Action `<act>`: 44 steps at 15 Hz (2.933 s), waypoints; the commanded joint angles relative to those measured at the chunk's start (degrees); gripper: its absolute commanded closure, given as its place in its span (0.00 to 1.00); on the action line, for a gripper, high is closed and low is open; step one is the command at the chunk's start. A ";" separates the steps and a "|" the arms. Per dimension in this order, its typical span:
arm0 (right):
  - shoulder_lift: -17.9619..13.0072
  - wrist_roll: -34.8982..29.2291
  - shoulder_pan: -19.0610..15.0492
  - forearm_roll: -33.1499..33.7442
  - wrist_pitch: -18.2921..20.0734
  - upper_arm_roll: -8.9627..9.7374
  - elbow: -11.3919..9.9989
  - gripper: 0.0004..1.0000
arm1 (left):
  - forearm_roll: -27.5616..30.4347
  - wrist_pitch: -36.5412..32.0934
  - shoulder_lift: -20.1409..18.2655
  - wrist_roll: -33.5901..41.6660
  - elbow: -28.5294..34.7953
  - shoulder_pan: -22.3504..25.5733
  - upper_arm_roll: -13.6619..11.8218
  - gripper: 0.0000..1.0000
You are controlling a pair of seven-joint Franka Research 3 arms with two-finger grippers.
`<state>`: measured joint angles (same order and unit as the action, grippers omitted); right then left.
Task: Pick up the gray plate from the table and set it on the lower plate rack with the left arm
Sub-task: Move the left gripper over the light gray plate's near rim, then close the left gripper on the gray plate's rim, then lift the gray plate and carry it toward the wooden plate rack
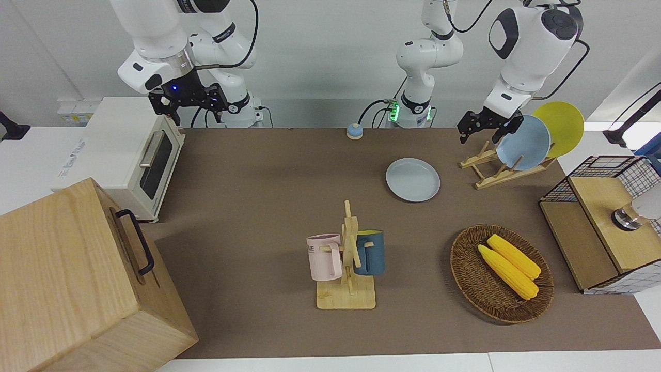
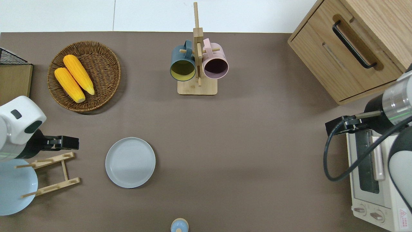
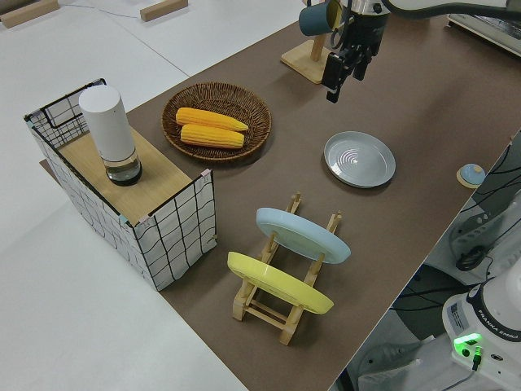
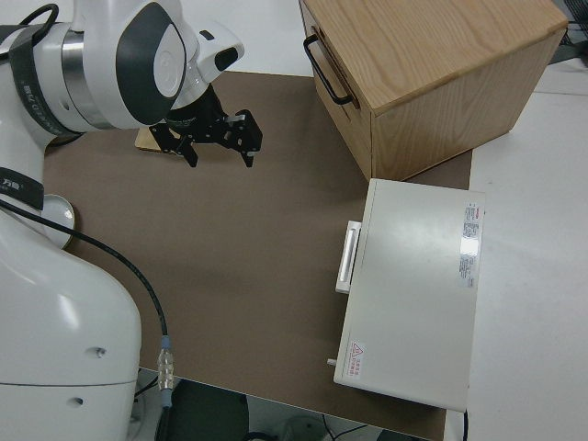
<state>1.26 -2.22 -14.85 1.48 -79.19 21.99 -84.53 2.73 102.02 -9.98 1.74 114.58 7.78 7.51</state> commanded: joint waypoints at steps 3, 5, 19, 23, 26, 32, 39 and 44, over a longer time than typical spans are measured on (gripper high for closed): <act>-0.12 -0.68 -1.32 0.37 0.62 1.13 0.41 0.02 | 0.25 13.45 -3.12 -0.87 13.46 -0.66 -0.12 0.01; -0.12 -0.68 -1.32 0.37 0.70 1.21 0.41 0.02 | 0.52 18.89 -3.12 -0.87 17.76 -1.01 -0.04 0.01; -0.12 -0.68 -1.32 0.37 0.62 1.21 0.41 0.02 | 2.19 38.96 5.93 -1.13 29.74 -3.82 -0.04 0.01; -0.12 -0.68 -1.32 0.37 0.62 1.13 0.41 0.02 | 2.19 39.31 7.60 -1.04 30.00 -4.44 -0.12 0.01; -0.20 -0.68 -1.32 0.37 0.62 1.21 0.41 0.02 | 2.19 39.23 7.87 -1.04 29.91 -4.53 -0.04 0.21; -0.12 -0.68 -1.32 0.37 0.62 1.21 0.41 0.02 | 2.19 38.35 6.90 -1.13 29.65 -4.44 -0.12 0.87; -0.12 -0.68 -1.32 0.37 0.62 1.21 0.41 0.02 | 2.19 37.38 6.20 -0.95 29.04 -4.44 -0.21 1.00; -0.12 -0.68 -1.32 0.37 0.70 1.21 0.41 0.02 | 2.10 30.72 4.62 -0.78 24.83 -4.09 -0.30 1.00</act>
<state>1.26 -2.22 -14.85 1.48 -79.19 21.99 -84.53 4.45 138.42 -3.94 1.14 142.56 3.98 7.77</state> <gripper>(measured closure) 0.013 0.969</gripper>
